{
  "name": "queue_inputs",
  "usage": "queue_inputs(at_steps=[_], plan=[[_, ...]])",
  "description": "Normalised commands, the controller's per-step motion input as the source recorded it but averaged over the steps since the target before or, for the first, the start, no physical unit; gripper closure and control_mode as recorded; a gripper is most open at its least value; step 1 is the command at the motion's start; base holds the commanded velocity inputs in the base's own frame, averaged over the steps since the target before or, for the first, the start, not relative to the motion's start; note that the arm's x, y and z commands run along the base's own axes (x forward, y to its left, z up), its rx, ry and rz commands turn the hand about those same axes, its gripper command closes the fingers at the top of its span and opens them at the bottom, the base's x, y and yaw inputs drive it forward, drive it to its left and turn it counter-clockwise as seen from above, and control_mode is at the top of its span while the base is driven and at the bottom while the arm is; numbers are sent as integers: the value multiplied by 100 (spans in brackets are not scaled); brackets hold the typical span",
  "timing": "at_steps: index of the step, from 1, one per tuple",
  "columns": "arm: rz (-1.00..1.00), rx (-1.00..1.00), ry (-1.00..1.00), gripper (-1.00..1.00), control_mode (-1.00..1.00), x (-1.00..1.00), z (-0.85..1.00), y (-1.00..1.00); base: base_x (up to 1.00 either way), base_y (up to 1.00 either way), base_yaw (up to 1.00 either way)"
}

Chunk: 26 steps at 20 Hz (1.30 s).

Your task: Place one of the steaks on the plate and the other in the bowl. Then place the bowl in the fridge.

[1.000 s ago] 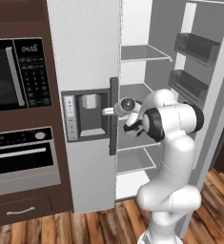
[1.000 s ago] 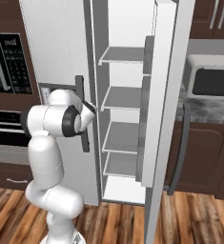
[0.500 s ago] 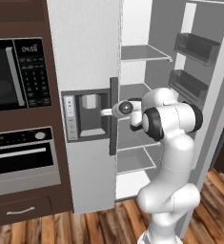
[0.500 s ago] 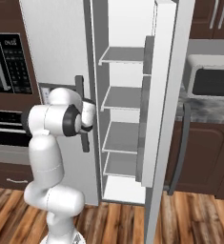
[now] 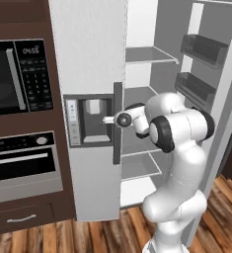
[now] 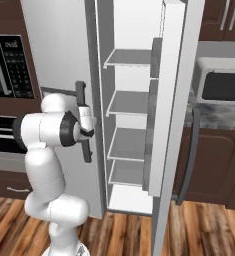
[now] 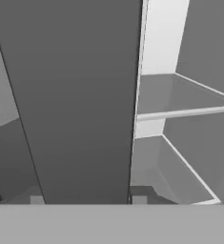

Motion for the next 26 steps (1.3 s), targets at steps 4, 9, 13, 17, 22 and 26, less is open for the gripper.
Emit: queue_inputs(at_steps=[4,9,13,17,22,26], plan=[[-25,-6,0,100,-100,-56,5,26,0,0,0],[-26,-9,12,100,-100,-48,23,44,0,0,0],[-47,-1,2,100,-100,-75,-3,43,0,0,0],[-40,0,-2,100,-100,-79,-9,53,0,0,0],[-26,-5,-6,100,-100,-28,-3,74,0,0,0],[-27,-5,-5,-100,-100,-4,0,72,0,0,0]])
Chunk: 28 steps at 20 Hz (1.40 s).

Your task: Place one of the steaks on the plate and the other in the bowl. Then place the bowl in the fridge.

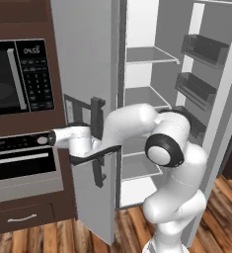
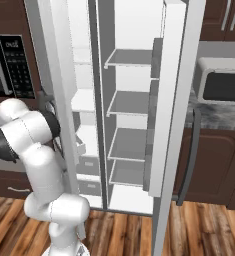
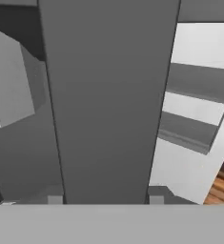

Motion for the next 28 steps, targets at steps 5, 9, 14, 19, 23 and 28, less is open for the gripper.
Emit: queue_inputs(at_steps=[5,9,14,19,23,28], plan=[[-23,-3,-9,-100,-100,-17,0,36,0,0,0],[-18,-5,-23,-100,-100,-43,8,1,0,0,0],[-21,-3,-38,-100,-100,-69,18,0,0,0,0],[-4,0,-15,-100,-100,-72,2,37,0,0,0],[1,-6,-2,-100,-100,-25,5,49,0,0,0],[-4,-6,0,-100,-100,-23,6,3,0,0,0]])
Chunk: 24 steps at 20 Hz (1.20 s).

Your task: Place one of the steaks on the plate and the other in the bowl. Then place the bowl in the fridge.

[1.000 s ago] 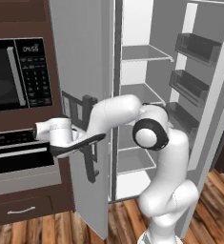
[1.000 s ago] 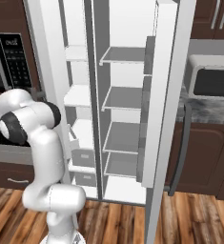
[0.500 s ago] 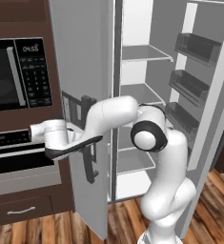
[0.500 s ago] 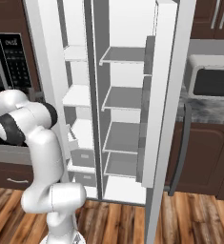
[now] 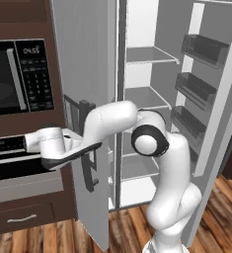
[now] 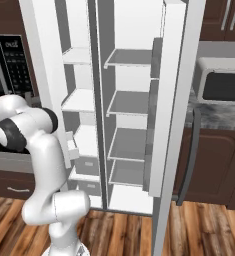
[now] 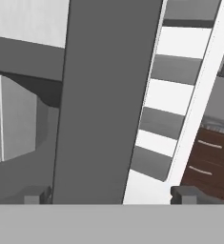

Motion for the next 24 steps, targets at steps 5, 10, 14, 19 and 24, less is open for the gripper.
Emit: queue_inputs(at_steps=[5,10,14,19,24], plan=[[0,-2,-2,-100,-100,-12,0,0,0,0,0],[3,0,-3,-100,-100,0,0,26,0,0,0],[4,0,-3,-100,-100,-25,1,23,0,0,0],[0,0,-20,-100,-100,-95,21,-6,0,0,0],[3,8,-32,-100,-100,-100,42,-70,0,0,0]])
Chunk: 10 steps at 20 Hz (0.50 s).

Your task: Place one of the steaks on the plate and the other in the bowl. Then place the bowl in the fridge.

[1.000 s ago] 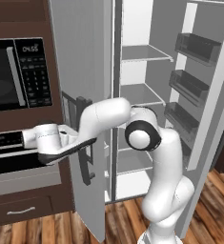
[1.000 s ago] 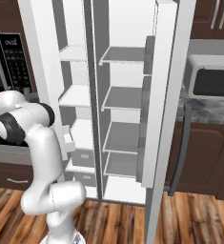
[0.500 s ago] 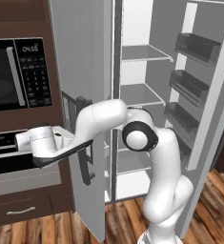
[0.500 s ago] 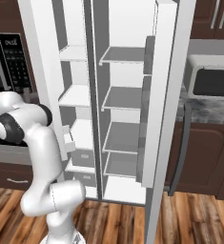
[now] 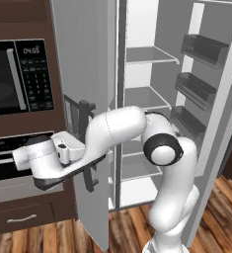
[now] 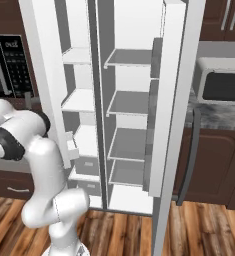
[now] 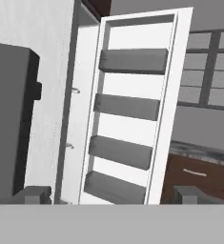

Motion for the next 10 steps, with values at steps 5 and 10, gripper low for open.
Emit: queue_inputs(at_steps=[5,10], plan=[[12,10,-17,-100,-100,-59,0,-83,0,0,0],[22,30,-2,-100,-100,0,22,-100,0,0,0]])
